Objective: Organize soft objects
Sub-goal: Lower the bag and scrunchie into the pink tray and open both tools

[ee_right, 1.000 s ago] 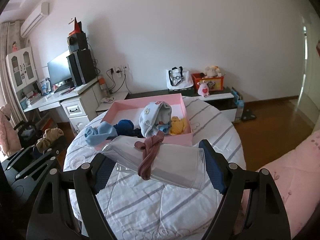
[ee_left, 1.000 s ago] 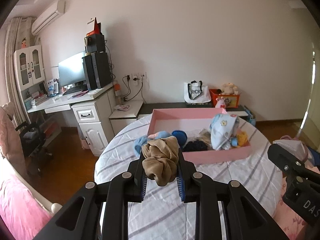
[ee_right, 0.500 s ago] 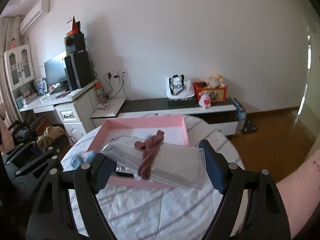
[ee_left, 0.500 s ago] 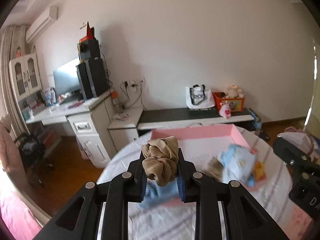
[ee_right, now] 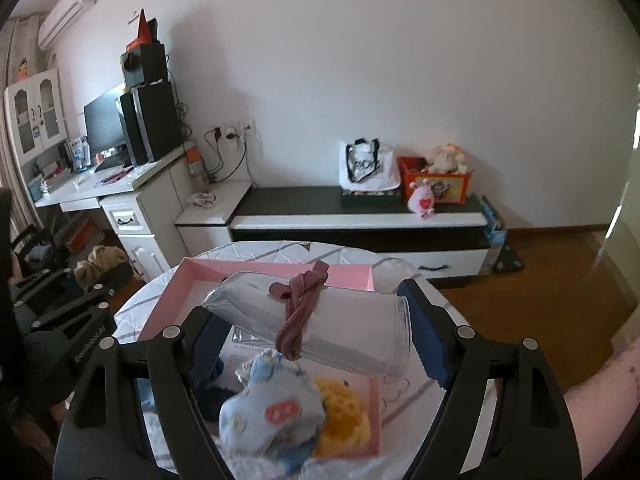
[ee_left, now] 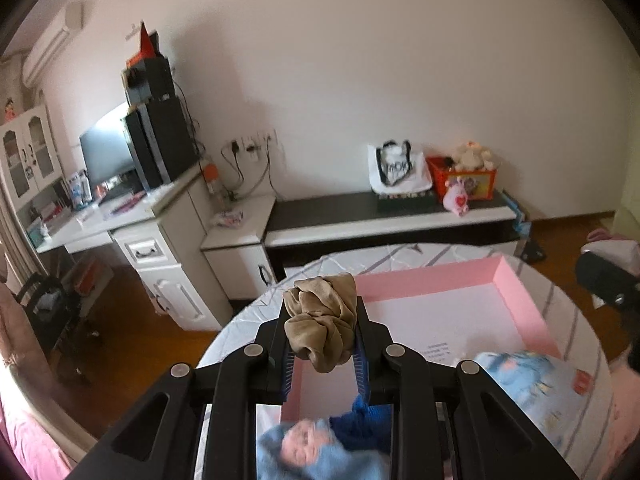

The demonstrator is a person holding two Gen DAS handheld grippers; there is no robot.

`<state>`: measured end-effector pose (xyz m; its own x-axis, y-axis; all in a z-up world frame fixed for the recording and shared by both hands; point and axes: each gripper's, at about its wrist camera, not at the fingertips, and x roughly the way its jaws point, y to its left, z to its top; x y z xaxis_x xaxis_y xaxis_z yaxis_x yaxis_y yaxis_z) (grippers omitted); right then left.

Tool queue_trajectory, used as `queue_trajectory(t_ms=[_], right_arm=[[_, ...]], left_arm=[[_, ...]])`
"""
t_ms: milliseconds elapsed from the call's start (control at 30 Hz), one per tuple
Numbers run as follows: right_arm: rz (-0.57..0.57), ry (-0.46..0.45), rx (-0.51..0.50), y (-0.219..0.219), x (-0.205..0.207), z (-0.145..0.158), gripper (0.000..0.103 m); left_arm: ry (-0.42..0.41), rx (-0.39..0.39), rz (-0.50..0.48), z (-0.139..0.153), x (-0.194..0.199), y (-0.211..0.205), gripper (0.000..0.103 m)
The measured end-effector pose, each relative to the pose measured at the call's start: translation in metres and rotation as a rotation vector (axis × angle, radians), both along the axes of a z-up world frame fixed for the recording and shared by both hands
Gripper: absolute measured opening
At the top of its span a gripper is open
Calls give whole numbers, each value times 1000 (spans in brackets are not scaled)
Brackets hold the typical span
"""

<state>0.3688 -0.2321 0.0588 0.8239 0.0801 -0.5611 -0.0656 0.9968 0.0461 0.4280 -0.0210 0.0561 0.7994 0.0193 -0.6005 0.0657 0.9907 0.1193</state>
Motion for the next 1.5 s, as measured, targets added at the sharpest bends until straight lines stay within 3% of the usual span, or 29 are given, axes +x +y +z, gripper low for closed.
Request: queue_trajectory(t_ms=[167,367,633,967,1100,1400,1467,1500], right_arm=[[32,103,7,-7,46,-22,78],[57,201,-50,-4,86,-50,78],[59,320,-109,-5,120,-92,78],[25,350,-60,-16,127,-104,79],[22,316,-41,-17,121,-100,92],[4,289,34,-26,115,-97,100],[-14,280,55,-31,111,-97,101],[-24,276,62,-33,109,-96,102]], left_arm=[[84,3,-5,-12,72,2,21],[211,-53,-66,-30,156,9,21],[276,-103,-117,-49,233,23,21],[282,-122,-154,-68,244,39,23],[280,-126,-150,-76,241,39,24],[300,-141,-139,-87,231,35,27],[296,-147,-139,-85,227,34,35],[294,-144,-134,-85,225,34,50]])
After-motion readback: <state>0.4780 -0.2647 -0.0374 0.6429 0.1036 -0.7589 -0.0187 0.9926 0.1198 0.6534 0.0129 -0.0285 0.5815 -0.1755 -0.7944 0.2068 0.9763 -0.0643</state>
